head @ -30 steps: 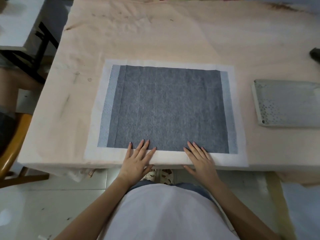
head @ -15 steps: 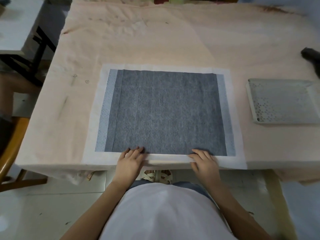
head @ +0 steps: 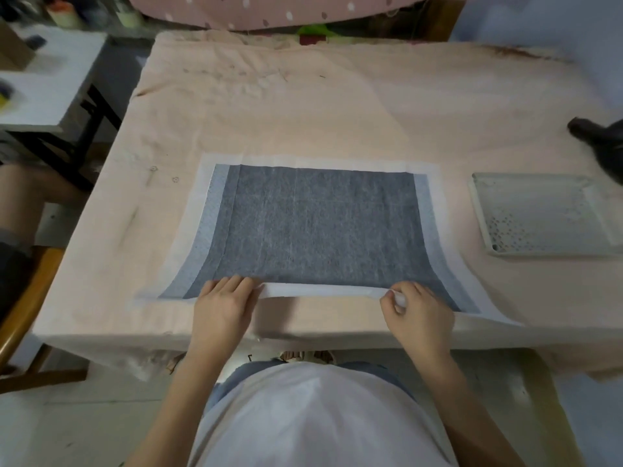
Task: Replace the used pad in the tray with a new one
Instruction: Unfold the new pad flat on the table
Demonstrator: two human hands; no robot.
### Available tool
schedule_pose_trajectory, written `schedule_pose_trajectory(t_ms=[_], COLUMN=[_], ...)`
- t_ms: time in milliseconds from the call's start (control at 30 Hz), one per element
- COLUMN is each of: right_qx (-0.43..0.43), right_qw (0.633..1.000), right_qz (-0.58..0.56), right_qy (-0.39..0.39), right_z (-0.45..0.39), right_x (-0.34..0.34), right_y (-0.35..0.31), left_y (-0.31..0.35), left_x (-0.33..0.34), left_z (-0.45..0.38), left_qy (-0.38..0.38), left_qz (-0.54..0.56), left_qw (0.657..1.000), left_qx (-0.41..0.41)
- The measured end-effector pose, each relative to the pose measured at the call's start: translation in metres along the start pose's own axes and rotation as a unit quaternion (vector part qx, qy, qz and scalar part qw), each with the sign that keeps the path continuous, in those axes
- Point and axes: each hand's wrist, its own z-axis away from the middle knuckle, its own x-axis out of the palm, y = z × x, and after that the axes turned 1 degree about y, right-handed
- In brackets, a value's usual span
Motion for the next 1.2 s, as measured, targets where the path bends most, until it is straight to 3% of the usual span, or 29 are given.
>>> schedule_pose_trajectory(t_ms=[167,367,500,700,1033,1200], right_qx=[0.015,-0.041,-0.063,-0.129,-0.107,-0.093], right_qw=[0.999,0.993,0.987,0.966,0.993,0.988], right_qz=[0.031,-0.009,-0.022,-0.041,0.001,0.026], right_qy=[-0.008,0.110,0.149,0.220,0.052,-0.119], right_z=[-0.034,-0.081,-0.114,-0.177,-0.300,-0.348], right_x=[-0.039,-0.114,-0.156,-0.182,-0.111,-0.032], right_y=[-0.003,-0.023,-0.038,-0.054,-0.050,-0.036], left_y=[-0.003,0.001,0.001,-0.014,-0.041,-0.056], left_x=[-0.049,-0.130,-0.175,-0.205,-0.131,-0.060], left_z=[-0.032,-0.075,-0.111,-0.187,-0.326,-0.363], left_qy=[-0.002,0.023,0.037,0.056,-0.077,-0.181], left_qz=[0.087,0.172,0.253,0.224,0.002,-0.043], left_qw=[0.995,0.983,0.965,0.969,0.995,0.983], left_qx=[0.053,0.066,0.062,0.089,0.056,-0.013])
